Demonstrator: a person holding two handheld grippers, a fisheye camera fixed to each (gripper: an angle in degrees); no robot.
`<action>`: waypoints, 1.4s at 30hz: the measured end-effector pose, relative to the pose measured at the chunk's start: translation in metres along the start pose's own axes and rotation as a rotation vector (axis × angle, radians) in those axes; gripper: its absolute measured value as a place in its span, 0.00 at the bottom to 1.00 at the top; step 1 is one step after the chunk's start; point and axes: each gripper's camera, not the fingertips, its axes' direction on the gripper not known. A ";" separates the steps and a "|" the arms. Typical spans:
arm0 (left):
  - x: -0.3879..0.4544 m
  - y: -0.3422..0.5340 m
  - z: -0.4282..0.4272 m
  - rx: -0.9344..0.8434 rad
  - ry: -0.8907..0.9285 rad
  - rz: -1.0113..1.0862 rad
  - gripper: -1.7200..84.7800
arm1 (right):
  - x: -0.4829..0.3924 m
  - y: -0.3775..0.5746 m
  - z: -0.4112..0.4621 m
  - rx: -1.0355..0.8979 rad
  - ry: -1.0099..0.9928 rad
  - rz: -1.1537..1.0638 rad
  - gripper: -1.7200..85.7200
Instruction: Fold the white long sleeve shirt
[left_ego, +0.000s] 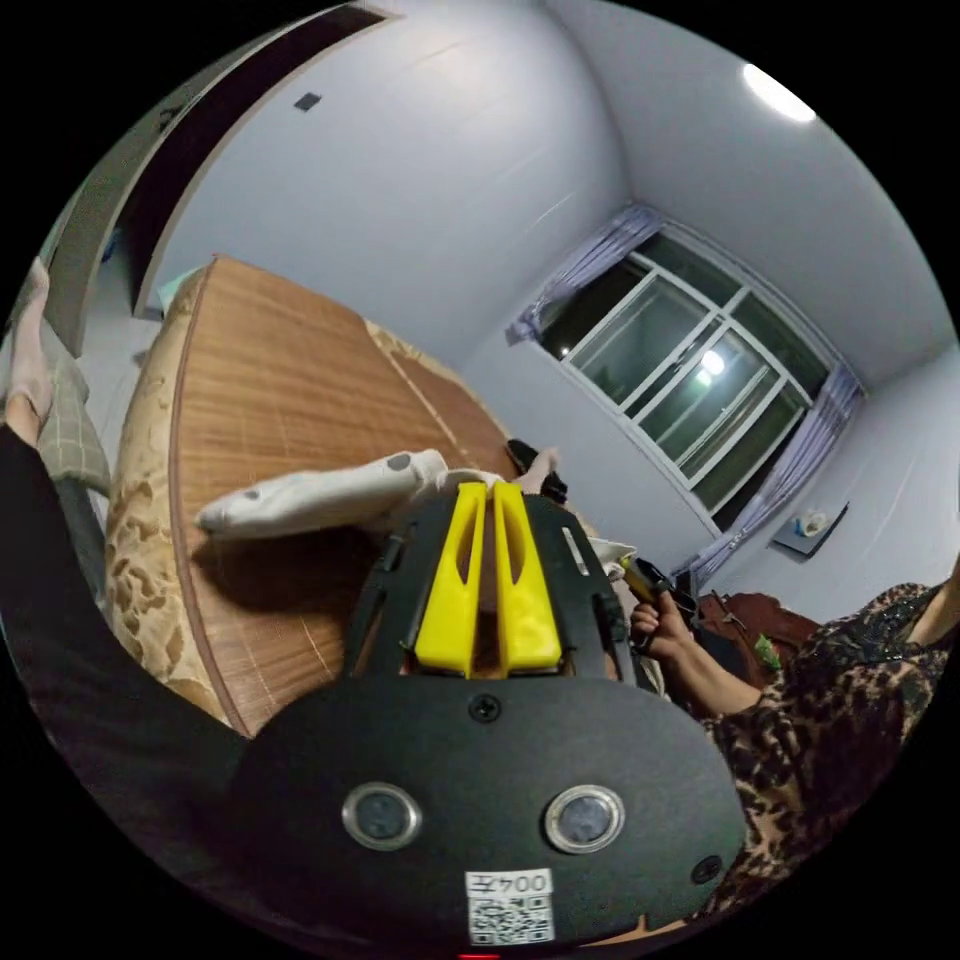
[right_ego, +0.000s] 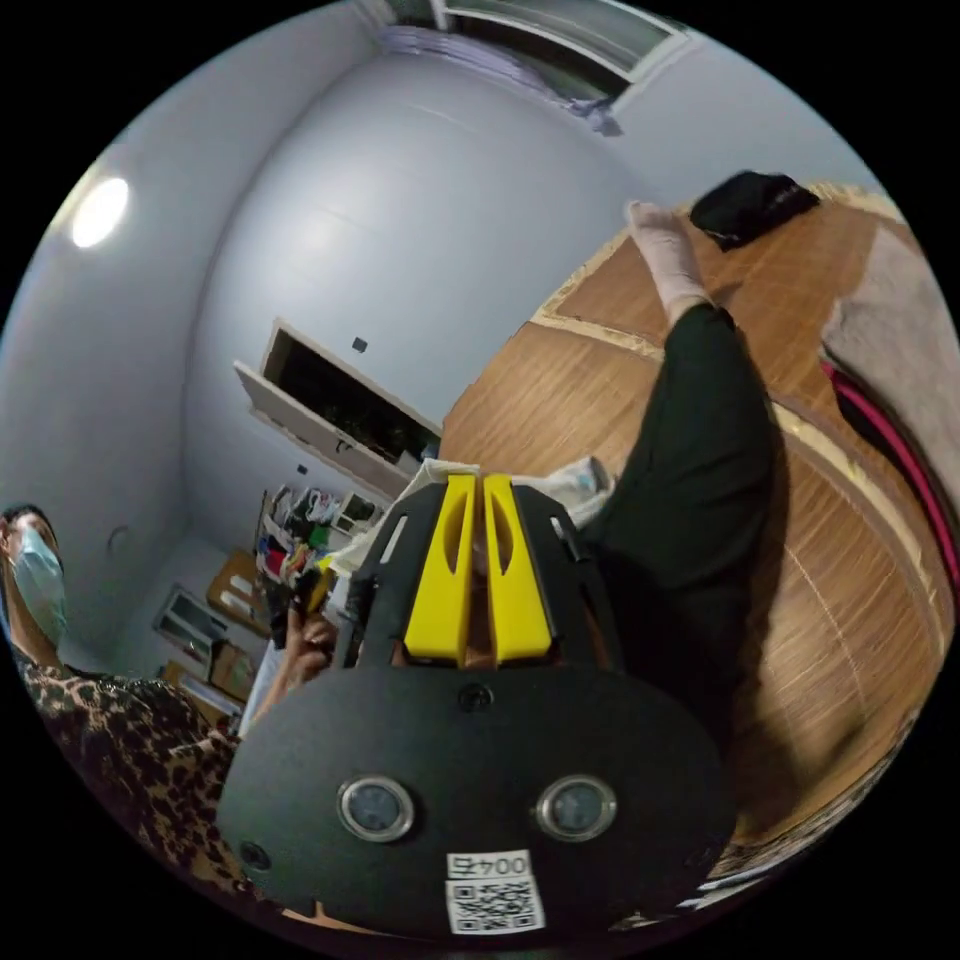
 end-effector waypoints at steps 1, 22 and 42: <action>0.004 -0.005 -0.016 0.016 0.011 0.005 0.04 | -0.009 -0.004 -0.002 -0.001 -0.011 -0.025 0.02; 0.249 -0.048 -0.446 0.704 0.245 0.862 0.03 | -0.322 -0.086 -0.160 0.257 -0.789 -0.907 0.01; 0.195 -0.452 -0.329 0.457 -0.036 0.479 0.04 | -0.512 -0.334 0.031 0.359 -0.116 -0.927 0.01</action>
